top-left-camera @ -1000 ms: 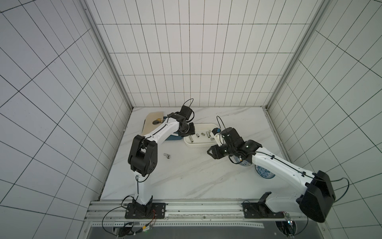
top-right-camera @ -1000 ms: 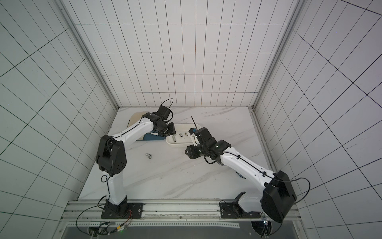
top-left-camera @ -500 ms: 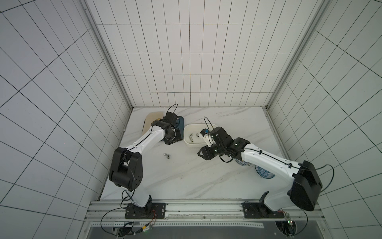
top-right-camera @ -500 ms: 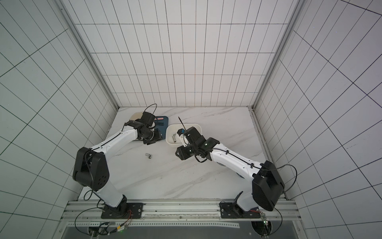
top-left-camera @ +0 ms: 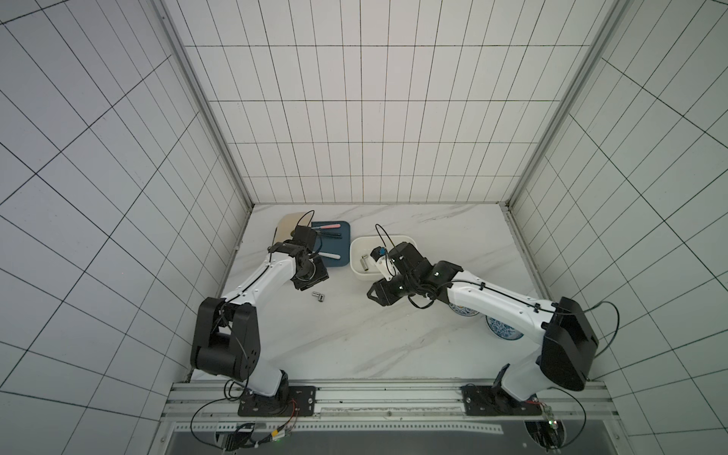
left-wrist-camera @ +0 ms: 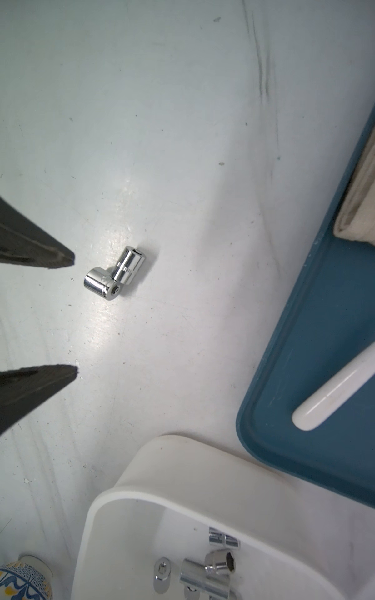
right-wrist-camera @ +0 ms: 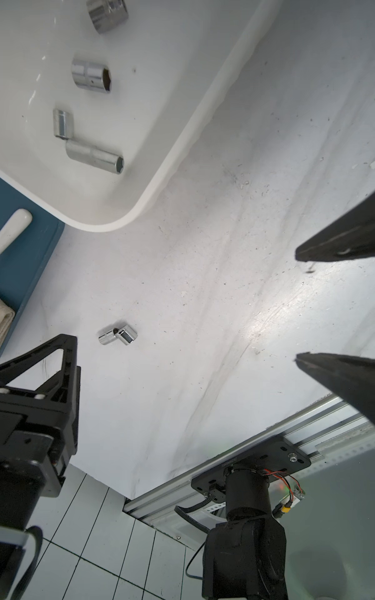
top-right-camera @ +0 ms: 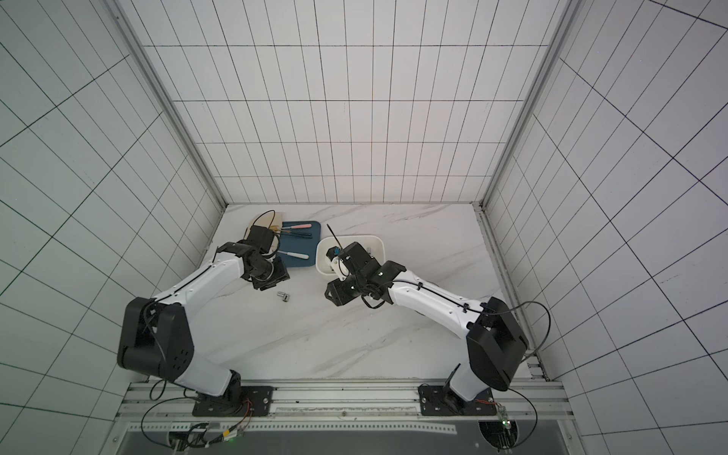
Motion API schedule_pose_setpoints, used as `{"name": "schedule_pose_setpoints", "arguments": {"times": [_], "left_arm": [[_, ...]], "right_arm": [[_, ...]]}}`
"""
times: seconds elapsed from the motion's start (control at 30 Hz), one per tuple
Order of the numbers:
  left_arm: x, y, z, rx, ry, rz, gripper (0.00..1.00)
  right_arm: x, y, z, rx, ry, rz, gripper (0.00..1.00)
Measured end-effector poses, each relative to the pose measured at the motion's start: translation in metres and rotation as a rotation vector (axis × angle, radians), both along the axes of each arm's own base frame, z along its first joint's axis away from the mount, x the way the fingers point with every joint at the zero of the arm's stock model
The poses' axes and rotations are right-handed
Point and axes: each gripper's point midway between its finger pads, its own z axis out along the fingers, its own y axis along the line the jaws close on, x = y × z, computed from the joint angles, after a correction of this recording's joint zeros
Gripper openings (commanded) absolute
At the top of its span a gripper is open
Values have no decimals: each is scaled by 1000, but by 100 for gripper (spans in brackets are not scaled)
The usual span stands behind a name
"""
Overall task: Put the socket on the desktop into the storage box
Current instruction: Pick up the socket head from the center of the board.
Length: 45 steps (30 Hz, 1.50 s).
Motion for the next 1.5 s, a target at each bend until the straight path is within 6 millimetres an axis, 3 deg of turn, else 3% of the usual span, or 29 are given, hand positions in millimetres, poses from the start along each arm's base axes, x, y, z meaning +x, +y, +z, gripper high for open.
{"name": "schedule_pose_setpoints", "arguments": {"times": [0.37,1.1,1.5], "left_arm": [[-14,6,-22,14,55,15,36],[-16,-7,-62,29,130,-21,34],[-18,-14,-67,42,140,-35,32]], "right_arm": [[-1,2,-1,0,1,3,48],[5,-1,2,-7,-31,-25,48],[6,-2,8,1,-47,-32,48]]}}
